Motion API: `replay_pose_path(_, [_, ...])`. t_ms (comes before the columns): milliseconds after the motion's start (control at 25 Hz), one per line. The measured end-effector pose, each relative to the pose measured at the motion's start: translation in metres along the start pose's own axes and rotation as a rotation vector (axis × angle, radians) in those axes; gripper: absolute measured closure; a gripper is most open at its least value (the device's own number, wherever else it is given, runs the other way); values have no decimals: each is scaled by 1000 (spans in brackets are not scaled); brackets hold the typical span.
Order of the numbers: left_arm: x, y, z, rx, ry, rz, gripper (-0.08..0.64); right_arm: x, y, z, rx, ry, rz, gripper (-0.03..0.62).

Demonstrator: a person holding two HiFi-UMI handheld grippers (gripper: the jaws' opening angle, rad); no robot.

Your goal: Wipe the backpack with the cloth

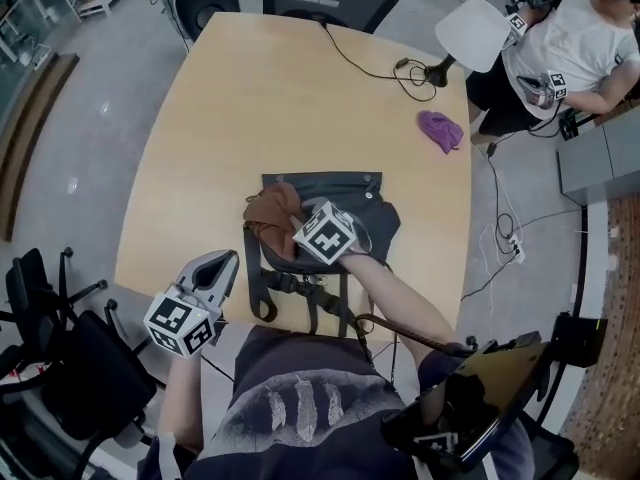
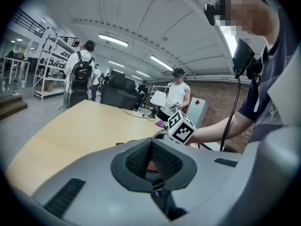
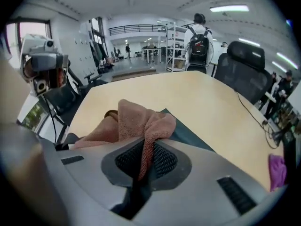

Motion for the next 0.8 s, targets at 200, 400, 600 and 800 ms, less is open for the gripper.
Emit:
replay_pose_path(200, [-5,11,8,28,15,-4,554,11,-4,14,76,-68,-37,560])
replay_pose_path(400, [-9,21,18,45,28,-17,554,47,-13,53,172,-58,-99,560])
replay_pose_path(600, [-14,26,20,60,43,-27,554,84,-34,94,258,4,-131,560])
replay_pose_path(800, [-21,29,31,75,54,-21,554,102,-52,124,308,72,-126,560])
Point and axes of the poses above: the fingertips, and each gripper's own axes: y forward along the fingers, z to its right, x out of its underside, the point moved 1 cm from there along -y, backward along the fingers, and after that the axes turned 8 degrees about -z, right-handed, at the moved point
